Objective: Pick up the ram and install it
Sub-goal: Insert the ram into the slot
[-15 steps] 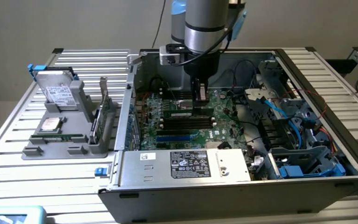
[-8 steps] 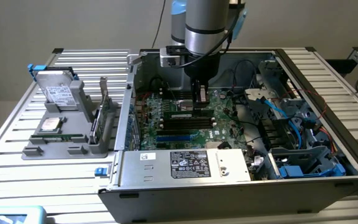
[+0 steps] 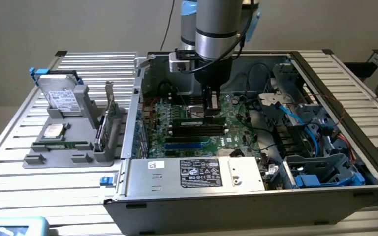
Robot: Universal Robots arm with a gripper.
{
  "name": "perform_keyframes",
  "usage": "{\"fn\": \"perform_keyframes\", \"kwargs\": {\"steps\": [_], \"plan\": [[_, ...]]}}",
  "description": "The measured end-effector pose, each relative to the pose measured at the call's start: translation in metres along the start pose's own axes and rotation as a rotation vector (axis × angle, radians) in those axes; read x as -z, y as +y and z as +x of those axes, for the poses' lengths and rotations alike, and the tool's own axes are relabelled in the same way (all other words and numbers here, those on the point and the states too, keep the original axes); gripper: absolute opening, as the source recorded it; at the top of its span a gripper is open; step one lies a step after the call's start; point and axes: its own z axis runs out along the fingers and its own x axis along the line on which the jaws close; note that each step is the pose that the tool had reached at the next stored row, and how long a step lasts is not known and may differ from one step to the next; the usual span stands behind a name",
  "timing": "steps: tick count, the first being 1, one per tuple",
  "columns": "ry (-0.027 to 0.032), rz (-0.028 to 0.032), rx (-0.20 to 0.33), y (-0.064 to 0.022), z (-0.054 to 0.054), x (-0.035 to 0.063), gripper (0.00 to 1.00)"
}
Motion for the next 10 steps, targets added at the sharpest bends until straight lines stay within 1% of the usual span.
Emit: {"fn": "perform_keyframes", "kwargs": {"steps": [1,5,10], "plan": [[0.0027,0.0,0.0,0.0,-0.0005,-0.0005,0.12],[0.0034,0.0,0.0,-0.0002,-0.0013,-0.0023,0.12],[0.0063,0.0,0.0,-0.0001,-0.0032,-0.0052,0.12]]}}
